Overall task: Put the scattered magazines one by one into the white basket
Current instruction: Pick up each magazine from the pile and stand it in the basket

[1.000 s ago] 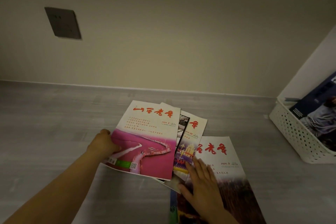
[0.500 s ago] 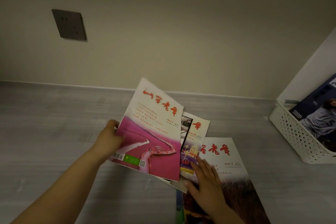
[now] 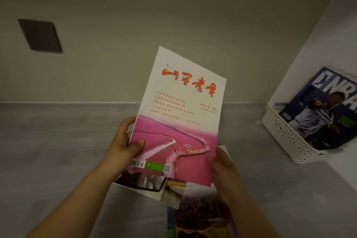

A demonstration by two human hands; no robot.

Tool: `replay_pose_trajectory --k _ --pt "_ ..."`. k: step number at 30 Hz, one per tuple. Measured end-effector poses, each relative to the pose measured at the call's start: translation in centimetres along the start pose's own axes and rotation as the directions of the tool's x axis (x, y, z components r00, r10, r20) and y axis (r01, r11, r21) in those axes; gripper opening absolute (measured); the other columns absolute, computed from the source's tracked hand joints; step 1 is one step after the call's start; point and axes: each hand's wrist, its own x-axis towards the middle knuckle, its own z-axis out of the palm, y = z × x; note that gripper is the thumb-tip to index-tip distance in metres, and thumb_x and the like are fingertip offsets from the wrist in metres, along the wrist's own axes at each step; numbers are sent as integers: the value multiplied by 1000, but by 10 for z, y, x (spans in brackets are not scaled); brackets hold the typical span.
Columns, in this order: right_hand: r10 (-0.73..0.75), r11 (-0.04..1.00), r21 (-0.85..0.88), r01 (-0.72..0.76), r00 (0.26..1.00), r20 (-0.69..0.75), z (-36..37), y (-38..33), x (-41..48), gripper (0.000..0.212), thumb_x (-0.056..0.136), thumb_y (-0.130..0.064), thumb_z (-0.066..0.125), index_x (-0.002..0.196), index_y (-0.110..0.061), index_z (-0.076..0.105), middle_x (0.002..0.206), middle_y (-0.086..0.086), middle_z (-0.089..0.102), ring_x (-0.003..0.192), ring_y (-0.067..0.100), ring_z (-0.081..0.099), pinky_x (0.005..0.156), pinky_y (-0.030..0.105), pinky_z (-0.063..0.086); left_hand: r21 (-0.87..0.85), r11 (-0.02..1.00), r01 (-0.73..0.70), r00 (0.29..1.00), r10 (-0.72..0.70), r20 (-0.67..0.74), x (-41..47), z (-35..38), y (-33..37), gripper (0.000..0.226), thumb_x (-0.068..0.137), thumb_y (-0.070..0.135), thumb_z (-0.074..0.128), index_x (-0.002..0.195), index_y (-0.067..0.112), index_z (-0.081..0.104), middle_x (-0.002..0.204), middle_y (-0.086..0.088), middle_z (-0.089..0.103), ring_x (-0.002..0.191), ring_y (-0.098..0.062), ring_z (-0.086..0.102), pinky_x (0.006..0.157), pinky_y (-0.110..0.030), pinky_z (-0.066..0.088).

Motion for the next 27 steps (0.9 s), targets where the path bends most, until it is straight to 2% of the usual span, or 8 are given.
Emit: replay_pose_trajectory --k 3,6,10,12,14,16,22,27 --pt "-100 993 -78 94 992 -75 -31 -14 0 33 85 8 43 84 -21 59 78 -4 68 65 8 64 47 22 51 -7 1000 -29 996 30 83 13 33 1 56 84 -6 50 102 46 45 96 8 63 73 -8 69 50 -17 54" --pt "-187 976 -143 166 971 -150 -60 -21 0 34 80 13 46 79 -18 59 59 -9 70 52 -1 62 42 17 47 12 999 -51 994 50 93 27 72 6 51 82 -12 49 105 34 46 98 13 58 81 -5 61 49 -13 53" --pt "-276 959 -140 248 930 -241 -97 -34 7 38 79 14 47 74 -22 60 72 -1 68 59 7 62 40 12 43 139 988 -66 998 62 30 57 129 19 34 81 -9 51 98 20 45 95 4 58 79 -13 57 54 -21 49" --pt "-290 955 -135 263 923 -254 -115 -43 14 40 80 13 46 72 -23 61 63 -8 70 57 3 63 41 11 43 255 962 -97 995 95 19 78 161 29 32 80 -10 49 95 17 43 95 1 57 83 -17 54 58 -20 41" --pt "-305 951 -138 276 908 -286 -138 -55 22 42 80 14 45 74 -25 61 60 -12 69 53 -6 61 42 9 44 323 936 -141 990 134 43 97 196 42 30 80 -8 45 93 18 40 86 6 56 77 -12 53 56 -17 36" --pt "-336 941 -157 299 884 -326 -165 -68 31 41 81 12 47 78 -28 59 73 -12 66 57 -9 61 44 7 44 343 923 -173 985 157 74 115 233 53 29 81 -6 43 93 20 38 80 11 53 72 -3 49 55 -16 33" --pt "-373 928 -180 327 830 -416 -250 -96 61 35 86 6 45 83 -28 51 84 -7 58 77 6 56 59 21 44 190 971 -149 985 129 114 151 335 71 31 83 -6 41 99 20 38 93 4 52 93 -18 49 66 -21 41" --pt "-463 886 -256 387 744 -482 -306 -113 80 31 87 2 47 91 -28 52 83 -14 58 76 0 55 52 6 49 16 998 -62 983 59 174 171 401 79 27 86 -7 39 101 15 40 108 -5 52 95 -21 51 71 -27 46"
